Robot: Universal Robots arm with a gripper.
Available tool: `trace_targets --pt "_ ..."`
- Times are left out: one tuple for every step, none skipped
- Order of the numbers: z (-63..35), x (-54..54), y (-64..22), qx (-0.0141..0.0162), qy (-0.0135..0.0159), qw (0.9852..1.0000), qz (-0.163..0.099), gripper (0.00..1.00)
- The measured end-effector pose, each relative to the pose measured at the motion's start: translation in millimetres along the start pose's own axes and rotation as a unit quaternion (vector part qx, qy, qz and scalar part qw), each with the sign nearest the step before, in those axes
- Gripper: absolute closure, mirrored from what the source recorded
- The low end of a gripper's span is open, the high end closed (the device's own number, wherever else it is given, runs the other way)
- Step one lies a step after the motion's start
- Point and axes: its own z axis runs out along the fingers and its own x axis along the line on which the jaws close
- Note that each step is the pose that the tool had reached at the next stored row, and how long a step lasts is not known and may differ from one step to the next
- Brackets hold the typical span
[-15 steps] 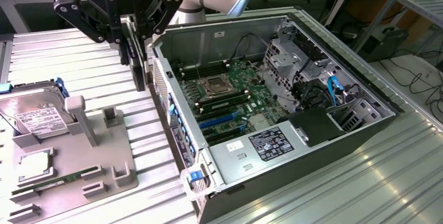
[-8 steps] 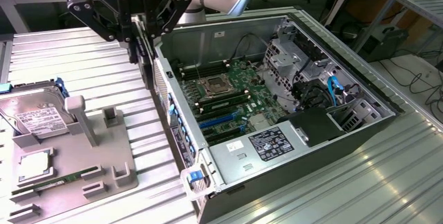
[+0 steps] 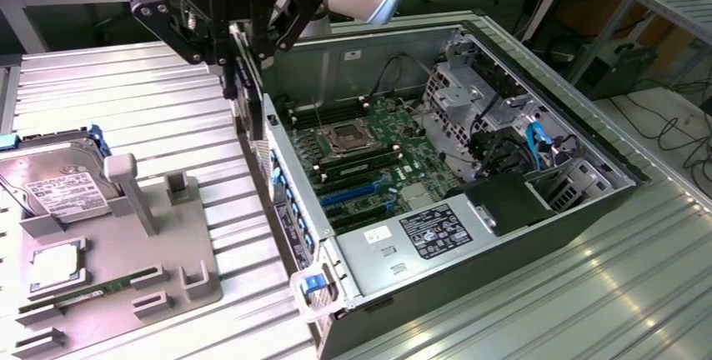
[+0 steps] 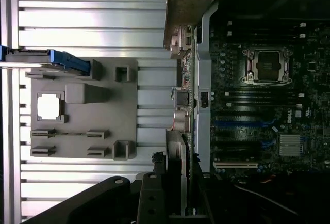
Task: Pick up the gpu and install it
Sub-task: 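Pick up the gpu and move the gpu toward the slot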
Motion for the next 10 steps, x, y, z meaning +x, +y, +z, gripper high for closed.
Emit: trace_targets --pt "0.0 -1.2 0.0 0.0 0.0 1.0 0.0 0.72" --pt "0.0 -2.9 0.0 0.0 0.0 1.0 0.0 0.72" --pt "0.1 -5.5 -0.1 0.0 0.0 1.0 0.0 0.72" --pt "0.1 -7.3 -0.1 0.0 0.0 1.0 0.0 0.72" --pt "0.1 -8.9 -0.1 0.0 0.0 1.0 0.0 0.72" --pt "0.2 -10.5 -0.1 0.0 0.0 1.0 0.0 0.72" --pt "0.2 -12.0 -0.1 0.0 0.0 1.0 0.0 0.72" --pt "0.2 -13.5 -0.1 0.0 0.0 1.0 0.0 0.72" --pt "0.2 -15.1 -0.2 0.0 0.0 1.0 0.0 0.72" --pt "0.2 -17.0 -0.2 0.0 0.0 1.0 0.0 0.72"
